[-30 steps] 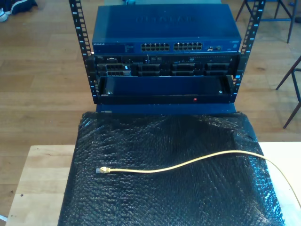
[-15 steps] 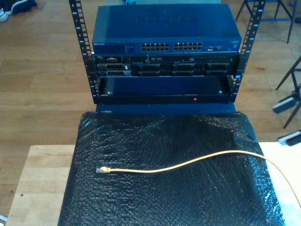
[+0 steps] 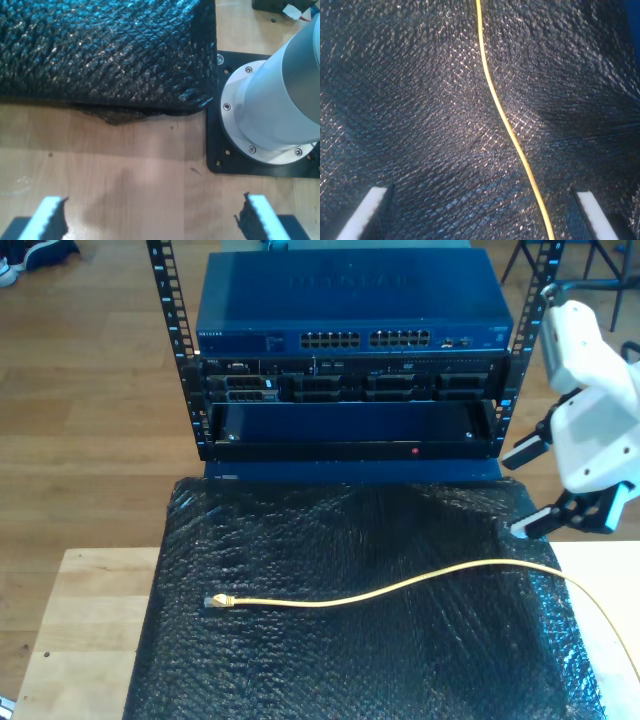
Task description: Grab the cable and plug it in
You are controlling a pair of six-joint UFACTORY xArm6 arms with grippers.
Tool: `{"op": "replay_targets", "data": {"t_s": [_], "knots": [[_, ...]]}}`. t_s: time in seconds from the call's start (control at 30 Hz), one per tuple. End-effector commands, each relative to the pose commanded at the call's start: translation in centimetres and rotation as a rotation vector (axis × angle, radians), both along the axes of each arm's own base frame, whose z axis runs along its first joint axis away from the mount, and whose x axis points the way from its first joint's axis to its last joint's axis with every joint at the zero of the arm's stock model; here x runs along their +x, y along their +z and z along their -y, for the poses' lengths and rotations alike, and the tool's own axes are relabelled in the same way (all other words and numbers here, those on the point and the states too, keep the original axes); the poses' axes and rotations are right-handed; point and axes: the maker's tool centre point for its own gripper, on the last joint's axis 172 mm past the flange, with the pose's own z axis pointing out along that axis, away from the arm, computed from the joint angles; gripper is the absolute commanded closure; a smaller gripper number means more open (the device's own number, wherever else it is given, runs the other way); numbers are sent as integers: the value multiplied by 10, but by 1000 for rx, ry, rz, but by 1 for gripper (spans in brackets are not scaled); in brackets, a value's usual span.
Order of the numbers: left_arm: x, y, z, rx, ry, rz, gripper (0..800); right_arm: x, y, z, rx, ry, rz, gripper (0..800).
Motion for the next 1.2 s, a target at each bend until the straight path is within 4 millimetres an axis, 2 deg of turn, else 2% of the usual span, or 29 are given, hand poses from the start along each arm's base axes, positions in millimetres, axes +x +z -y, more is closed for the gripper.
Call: {"op": "replay_targets", "data": {"t_s": [0.2,0.47,0.6,1.2], "knots": [[3,-1,5,3,-6,-16,0,7,-4,-12,-6,-8,7,7],[6,-4,5,3,-5,-27,0,10,-15,-59,-16,39,2,7],[7,-2,3,7,-5,-24,0,10,-20,-69,-18,42,-11,7],[9,-10,5,-5,28,-68,0,15,-64,-138,-116,157,-43,7]]}}
